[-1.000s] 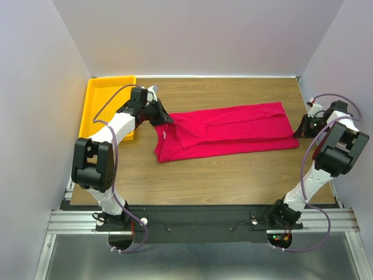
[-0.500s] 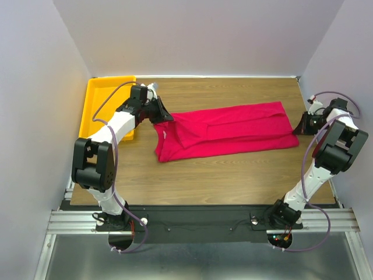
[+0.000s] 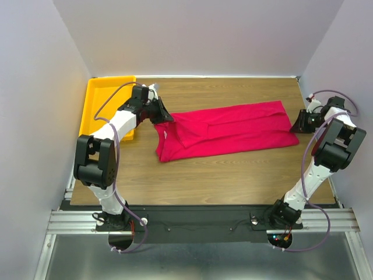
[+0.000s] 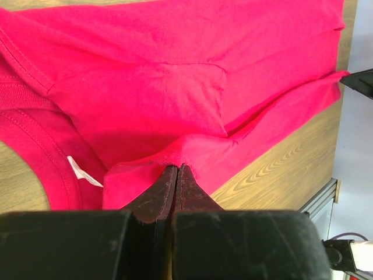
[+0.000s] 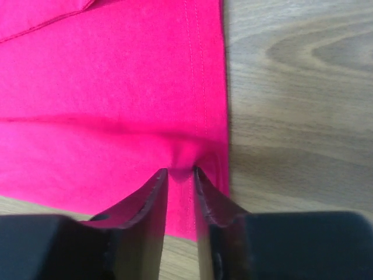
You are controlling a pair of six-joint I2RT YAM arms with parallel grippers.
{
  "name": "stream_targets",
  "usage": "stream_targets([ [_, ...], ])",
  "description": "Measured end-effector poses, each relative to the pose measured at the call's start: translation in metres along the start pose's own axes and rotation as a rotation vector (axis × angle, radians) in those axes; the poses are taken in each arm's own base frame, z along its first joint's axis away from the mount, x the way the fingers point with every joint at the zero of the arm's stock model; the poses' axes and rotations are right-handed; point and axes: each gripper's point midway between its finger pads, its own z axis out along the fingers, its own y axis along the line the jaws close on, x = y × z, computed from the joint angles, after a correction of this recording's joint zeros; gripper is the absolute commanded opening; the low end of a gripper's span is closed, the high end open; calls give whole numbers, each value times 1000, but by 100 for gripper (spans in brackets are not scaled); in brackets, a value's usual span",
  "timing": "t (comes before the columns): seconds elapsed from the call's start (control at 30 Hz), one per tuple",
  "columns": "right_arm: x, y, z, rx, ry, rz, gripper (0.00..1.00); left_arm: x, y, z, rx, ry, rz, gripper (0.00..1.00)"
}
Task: Fold and stack the t-shirts
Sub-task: Fold the tshirt
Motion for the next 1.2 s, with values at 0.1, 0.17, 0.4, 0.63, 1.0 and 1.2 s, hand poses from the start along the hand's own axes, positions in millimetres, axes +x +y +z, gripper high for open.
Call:
stream_targets([
  [0.1, -1, 1, 3, -6, -2, 11, 39, -2, 0, 1, 0, -1, 1, 0],
  [0.17, -7, 2, 2, -10, -15, 13, 42, -3, -1, 2, 2, -4, 2, 0],
  [0.4, -38, 7, -6, -26, -91, 14, 43, -4, -1, 2, 3, -5, 3, 0],
  [0.63, -35, 20, -6, -71, -101, 9, 44, -3, 0, 3, 1, -1, 0, 0],
  [1.0, 5, 61, -11, -153, -62, -19, 44, -10, -3, 7, 10, -8, 5, 0],
  [1.2, 22, 70, -7, -174, -34, -31, 43, -13, -4, 10, 14, -11, 8, 0],
])
